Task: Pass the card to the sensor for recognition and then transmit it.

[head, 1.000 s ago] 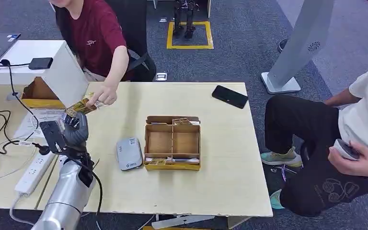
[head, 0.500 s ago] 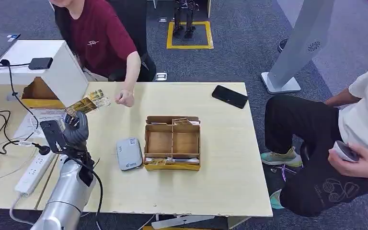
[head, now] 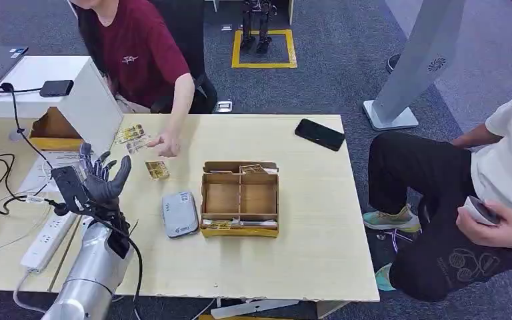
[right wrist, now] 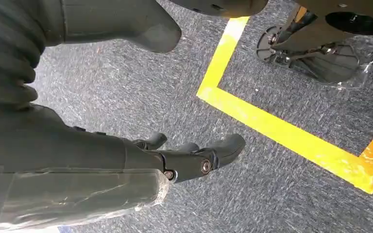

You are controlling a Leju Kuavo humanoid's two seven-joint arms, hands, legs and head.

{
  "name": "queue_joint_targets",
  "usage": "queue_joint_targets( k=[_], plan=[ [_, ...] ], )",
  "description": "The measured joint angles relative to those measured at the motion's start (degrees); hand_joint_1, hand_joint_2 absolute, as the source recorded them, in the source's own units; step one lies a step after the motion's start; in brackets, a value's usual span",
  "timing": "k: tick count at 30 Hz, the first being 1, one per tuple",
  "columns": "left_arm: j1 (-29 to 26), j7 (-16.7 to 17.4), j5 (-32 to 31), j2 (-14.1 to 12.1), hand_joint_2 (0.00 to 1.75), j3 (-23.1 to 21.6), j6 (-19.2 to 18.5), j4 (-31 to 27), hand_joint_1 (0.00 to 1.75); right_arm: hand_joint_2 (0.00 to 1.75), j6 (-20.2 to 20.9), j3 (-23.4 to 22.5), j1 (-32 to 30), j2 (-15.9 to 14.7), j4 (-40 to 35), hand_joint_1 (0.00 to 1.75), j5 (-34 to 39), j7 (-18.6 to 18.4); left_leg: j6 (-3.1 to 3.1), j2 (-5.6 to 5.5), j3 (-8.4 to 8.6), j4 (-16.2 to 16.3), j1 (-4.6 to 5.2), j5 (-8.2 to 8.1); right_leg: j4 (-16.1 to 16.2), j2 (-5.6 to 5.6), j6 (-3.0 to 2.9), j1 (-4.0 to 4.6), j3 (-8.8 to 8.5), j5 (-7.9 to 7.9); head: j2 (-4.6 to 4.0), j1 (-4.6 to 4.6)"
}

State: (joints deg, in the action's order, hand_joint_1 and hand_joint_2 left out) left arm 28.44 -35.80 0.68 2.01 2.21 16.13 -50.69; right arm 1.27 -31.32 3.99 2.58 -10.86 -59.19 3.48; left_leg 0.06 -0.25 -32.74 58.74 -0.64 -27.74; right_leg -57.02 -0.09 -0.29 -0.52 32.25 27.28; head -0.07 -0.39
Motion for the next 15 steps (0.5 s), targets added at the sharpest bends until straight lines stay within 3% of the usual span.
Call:
queue_joint_targets(
  k=[15],
  plan=[
    [0.0, -1.1, -0.2, 0.0, 1.75, 0.0, 0.0, 0.3, 0.00, 1.75, 0.0, -0.1, 0.0, 0.1, 0.0, 0.00, -0.3, -0.1, 0.00, 0.00, 0.00, 0.0, 0.00, 0.00, 0.0, 0.00, 0.00, 0.00, 0.00, 0.00, 0.00, 0.00]
  ],
)
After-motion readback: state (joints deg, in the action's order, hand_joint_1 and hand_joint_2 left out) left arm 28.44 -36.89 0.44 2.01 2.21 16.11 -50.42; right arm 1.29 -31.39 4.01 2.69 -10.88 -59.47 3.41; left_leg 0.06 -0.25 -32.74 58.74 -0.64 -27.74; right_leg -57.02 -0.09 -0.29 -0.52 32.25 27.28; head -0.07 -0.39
